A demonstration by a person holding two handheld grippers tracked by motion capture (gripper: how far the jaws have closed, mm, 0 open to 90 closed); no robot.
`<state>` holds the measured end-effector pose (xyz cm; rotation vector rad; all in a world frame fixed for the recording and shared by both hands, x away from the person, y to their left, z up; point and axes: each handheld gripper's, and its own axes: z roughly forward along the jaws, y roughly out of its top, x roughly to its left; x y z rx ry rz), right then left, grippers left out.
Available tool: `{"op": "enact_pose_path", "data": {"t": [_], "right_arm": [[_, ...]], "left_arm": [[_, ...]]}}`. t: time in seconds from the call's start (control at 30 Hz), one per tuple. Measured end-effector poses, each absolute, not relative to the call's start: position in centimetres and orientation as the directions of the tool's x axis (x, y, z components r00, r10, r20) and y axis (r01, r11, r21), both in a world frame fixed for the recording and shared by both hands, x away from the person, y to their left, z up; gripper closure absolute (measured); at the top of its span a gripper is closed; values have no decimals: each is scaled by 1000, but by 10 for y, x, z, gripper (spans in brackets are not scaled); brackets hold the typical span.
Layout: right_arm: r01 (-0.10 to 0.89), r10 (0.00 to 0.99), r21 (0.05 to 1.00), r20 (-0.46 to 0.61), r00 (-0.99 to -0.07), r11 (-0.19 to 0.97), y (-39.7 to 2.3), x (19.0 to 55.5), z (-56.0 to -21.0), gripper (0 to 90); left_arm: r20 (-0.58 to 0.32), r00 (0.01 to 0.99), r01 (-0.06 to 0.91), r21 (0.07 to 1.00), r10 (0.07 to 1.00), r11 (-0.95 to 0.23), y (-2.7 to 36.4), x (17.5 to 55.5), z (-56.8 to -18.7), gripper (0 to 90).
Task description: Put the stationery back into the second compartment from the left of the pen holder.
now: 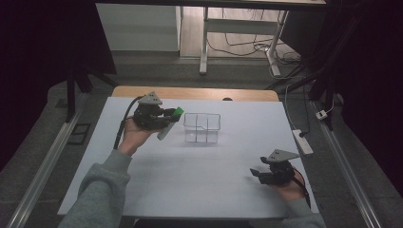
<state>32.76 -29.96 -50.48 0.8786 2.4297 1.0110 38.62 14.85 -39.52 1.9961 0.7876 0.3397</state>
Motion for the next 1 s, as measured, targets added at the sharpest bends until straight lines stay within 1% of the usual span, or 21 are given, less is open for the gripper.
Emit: {"op": "enact_pose_path", "data": {"t": [0.47,1.0], "right_arm": [[405,667,731,-90,-740,549,-300,328,-505,342],[407,666,729,-89,-741,551,-300,328,-506,342]], "left_arm": [[-84,765,388,852,639,-353,136,398,-391,662],[-62,780,358,860,622,-364,114,411,-384,661]]}}
